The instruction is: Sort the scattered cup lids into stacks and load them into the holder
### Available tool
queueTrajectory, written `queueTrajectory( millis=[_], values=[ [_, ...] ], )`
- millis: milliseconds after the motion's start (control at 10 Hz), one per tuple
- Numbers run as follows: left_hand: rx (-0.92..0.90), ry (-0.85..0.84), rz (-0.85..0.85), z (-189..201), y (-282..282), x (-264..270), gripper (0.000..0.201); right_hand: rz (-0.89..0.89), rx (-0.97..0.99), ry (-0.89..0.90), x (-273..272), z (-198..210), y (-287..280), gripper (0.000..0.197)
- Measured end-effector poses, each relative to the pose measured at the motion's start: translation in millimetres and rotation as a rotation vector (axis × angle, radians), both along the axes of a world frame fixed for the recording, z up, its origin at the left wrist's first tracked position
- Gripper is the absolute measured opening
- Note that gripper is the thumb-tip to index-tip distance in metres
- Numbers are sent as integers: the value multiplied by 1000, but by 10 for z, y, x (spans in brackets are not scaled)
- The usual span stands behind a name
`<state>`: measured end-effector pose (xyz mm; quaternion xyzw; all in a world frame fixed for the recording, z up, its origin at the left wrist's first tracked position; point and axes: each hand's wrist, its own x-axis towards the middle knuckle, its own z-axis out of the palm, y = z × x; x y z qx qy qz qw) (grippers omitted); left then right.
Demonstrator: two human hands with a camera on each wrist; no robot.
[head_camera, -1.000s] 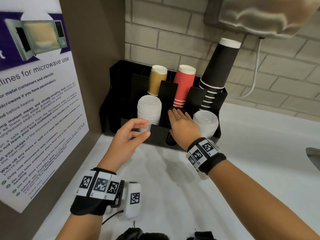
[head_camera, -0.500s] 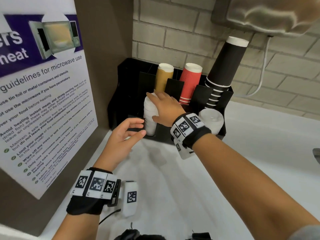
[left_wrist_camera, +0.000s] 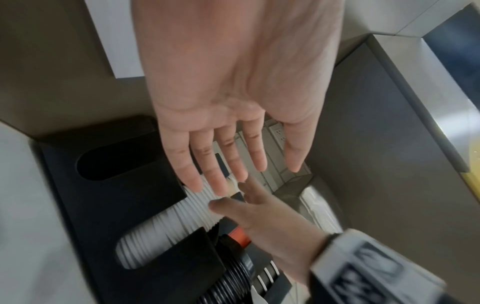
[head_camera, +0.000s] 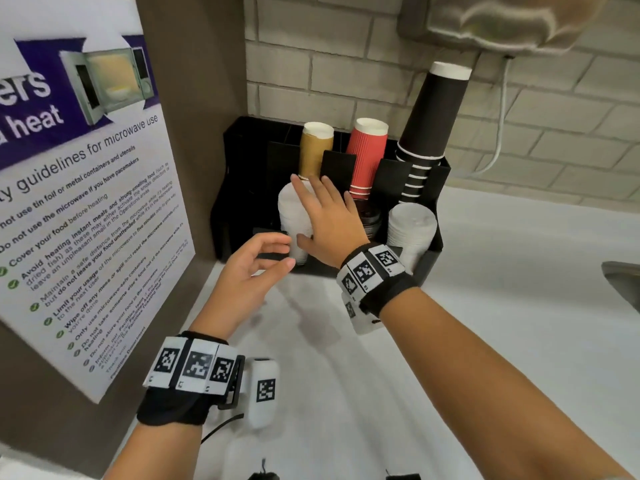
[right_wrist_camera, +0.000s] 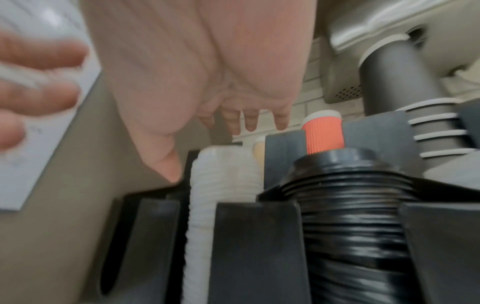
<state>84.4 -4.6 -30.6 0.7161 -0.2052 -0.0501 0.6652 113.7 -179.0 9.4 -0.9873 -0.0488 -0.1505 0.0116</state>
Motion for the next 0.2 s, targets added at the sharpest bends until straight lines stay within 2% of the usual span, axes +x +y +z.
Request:
queueTrajectory(
  millis=[100, 200],
  values=[
    [2, -39, -56, 41, 20, -47, 27, 14, 241, -85, -419, 82, -41, 74],
    [4, -29, -113, -10, 193, -251, 21, 40, 584, -191, -1014, 94, -246, 47]
  ],
)
